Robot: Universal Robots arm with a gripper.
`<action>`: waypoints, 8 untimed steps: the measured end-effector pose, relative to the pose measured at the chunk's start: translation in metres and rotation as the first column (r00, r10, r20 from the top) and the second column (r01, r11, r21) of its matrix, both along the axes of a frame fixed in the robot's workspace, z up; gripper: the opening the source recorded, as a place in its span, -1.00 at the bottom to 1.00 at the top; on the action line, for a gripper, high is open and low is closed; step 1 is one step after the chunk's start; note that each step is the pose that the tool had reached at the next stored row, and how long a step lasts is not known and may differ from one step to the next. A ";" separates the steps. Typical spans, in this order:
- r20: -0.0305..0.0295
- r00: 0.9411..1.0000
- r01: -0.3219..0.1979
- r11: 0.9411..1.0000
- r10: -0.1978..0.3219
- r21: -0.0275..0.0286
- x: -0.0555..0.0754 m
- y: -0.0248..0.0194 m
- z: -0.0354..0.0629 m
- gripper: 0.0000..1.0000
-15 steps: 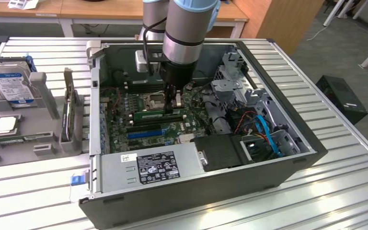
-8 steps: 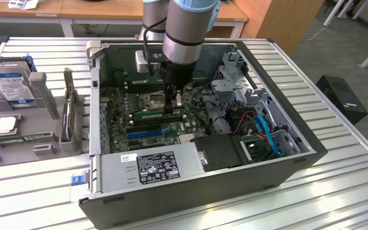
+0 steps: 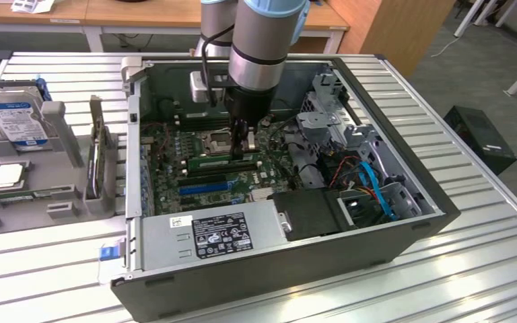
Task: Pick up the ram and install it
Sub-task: 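Insert the ram into the slot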
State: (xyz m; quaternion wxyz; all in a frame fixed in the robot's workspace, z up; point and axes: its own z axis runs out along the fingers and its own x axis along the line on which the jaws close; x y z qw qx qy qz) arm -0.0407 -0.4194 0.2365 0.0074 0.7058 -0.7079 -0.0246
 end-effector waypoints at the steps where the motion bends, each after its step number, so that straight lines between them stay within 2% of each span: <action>1: 0.000 1.000 0.000 1.000 0.000 0.000 0.000 0.0000 -0.0006 -0.76; 8: 0.000 1.000 0.000 1.000 0.000 0.000 0.000 0.0001 -0.0021 -0.76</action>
